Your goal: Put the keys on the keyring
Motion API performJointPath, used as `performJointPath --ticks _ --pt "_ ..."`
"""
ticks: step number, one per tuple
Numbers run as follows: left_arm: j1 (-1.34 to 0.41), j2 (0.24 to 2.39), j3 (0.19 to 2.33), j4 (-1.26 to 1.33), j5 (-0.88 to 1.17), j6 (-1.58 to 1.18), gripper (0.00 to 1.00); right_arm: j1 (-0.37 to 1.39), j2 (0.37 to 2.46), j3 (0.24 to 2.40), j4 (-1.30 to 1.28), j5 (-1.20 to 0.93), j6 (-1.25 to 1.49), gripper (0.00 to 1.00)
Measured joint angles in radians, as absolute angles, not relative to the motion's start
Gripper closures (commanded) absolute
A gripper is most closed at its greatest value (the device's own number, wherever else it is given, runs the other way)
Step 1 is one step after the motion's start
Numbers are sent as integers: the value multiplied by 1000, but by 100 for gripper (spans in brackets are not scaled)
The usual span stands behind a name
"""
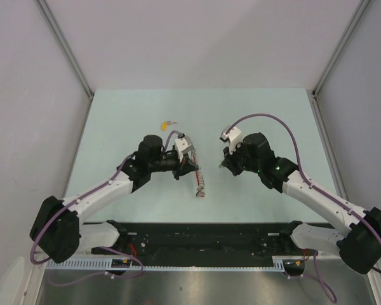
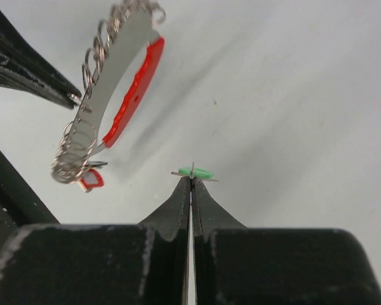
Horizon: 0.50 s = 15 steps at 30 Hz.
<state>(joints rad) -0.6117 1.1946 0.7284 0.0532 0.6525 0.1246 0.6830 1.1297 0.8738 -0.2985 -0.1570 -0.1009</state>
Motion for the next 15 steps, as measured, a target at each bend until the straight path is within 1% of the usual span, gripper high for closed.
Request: performJointPath --ticks 5,11,14,15 --pt "-634 1294 695 177 508 16 99 661 1137 821 -296 -135 -54 100" --pt "-660 1470 700 314 398 -57 99 656 1147 806 -292 -127 -36 100" --pt "-669 1500 701 343 366 -87 100 653 1147 806 -286 -127 -33 100" --pt "-673 1499 698 347 347 -98 96 653 1147 806 -285 -126 -33 100"
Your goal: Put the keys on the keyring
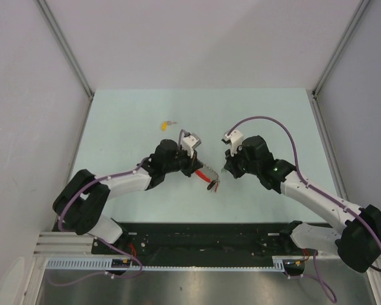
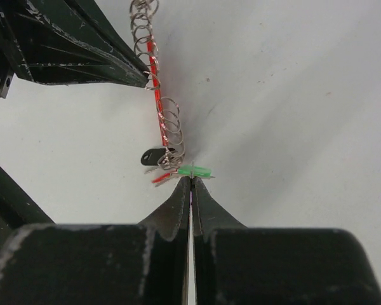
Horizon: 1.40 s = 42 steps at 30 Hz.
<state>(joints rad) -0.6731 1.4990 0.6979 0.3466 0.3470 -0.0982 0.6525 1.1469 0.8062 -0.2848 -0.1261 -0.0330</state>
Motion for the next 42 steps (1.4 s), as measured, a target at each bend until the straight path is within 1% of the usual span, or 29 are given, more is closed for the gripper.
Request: performJointPath --ticks 2,3,5,6,8,9,11,12,14,15,16,17,20,23,25,27,29,33,37,42 --pt "-678 1493 683 361 321 -115 90 652 1147 806 -281 -124 -33 100" --pt "-680 1483 667 364 308 -126 85 652 1148 806 -278 -122 -33 100" --pt "-683 1452 633 357 286 -144 78 652 1153 806 -273 -120 -33 100" --pt "-684 1431 616 345 274 -153 72 652 1156 805 -271 -120 -33 100" --pt "-686 1391 594 310 254 -167 68 652 1160 802 -268 -120 -29 100" --pt "-690 1374 587 287 243 -171 60 652 1163 801 -266 -118 -26 100" --pt "-694 1346 576 237 226 -185 50 650 1169 799 -265 -116 -23 100" --pt "-696 1333 569 212 215 -188 43 648 1174 799 -265 -115 -20 100" --pt "-698 1301 549 169 198 -212 36 639 1183 799 -264 -113 -10 100" --pt "-698 1282 538 150 187 -223 30 632 1187 799 -265 -112 -3 100" --pt "-698 1264 532 128 178 -237 27 622 1195 799 -265 -113 5 100" --pt "-698 1247 529 109 163 -245 21 612 1201 799 -265 -112 13 100" --pt "-697 1195 529 64 123 -280 14 580 1225 799 -272 -113 39 100" --pt "-684 1151 535 10 90 -306 10 542 1259 799 -283 -113 67 100" --pt "-664 1135 550 -30 81 -316 9 522 1283 799 -286 -113 82 100" --pt "-623 1119 571 -70 80 -325 3 502 1314 799 -287 -113 98 100" --pt "-587 1095 585 -100 80 -326 0 487 1343 799 -288 -112 107 100" --pt "-532 1007 620 -169 76 -321 0 467 1419 799 -285 -103 124 100" --pt "-521 944 640 -199 54 -309 0 464 1507 799 -279 -76 131 100" --pt "-520 925 614 -193 45 -321 0 462 1583 837 -250 -58 140 90"
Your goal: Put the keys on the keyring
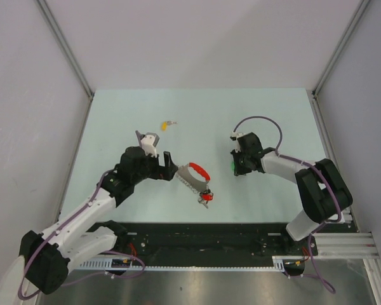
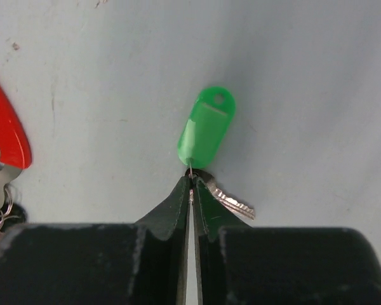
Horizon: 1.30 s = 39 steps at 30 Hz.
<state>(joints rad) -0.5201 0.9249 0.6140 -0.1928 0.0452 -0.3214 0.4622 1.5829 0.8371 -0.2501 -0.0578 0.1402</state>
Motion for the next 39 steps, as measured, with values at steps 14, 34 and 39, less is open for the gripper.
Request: performJointPath --ticks 14,34,39 --pt "-520 970 509 -86 48 -384 10 490 1550 873 -192 -94 68 45" --pt "-521 804 679 -257 -43 -221 10 715 1821 1152 -8 -369 -500 53" --pt "-520 861 679 -279 -61 -201 11 731 1888 1207 -31 -406 -548 56"
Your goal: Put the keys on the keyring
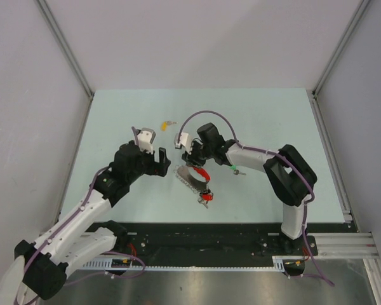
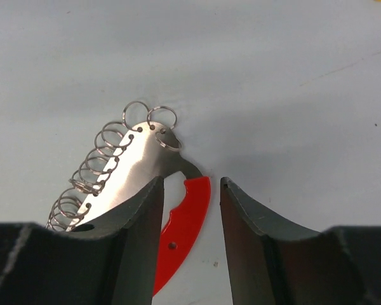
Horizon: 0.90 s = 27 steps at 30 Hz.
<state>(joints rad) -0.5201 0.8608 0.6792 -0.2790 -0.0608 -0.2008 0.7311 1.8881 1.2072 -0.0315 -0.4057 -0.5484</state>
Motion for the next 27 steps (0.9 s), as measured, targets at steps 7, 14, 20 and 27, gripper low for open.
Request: performJointPath --ticks 7,14,20,27 --pt "-504 858 679 -297 -74 -193 11 761 1975 1300 -86 -436 -608 60" --pt "-491 822 679 -298 -79 -190 11 797 2065 1393 -155 -433 -655 66" --pt "-482 791 678 -298 -88 -183 11 814 2112 1459 -213 -420 -683 71" --pt "-480 785 677 -299 -94 -183 11 825 2118 1480 -261 -391 -700 70"
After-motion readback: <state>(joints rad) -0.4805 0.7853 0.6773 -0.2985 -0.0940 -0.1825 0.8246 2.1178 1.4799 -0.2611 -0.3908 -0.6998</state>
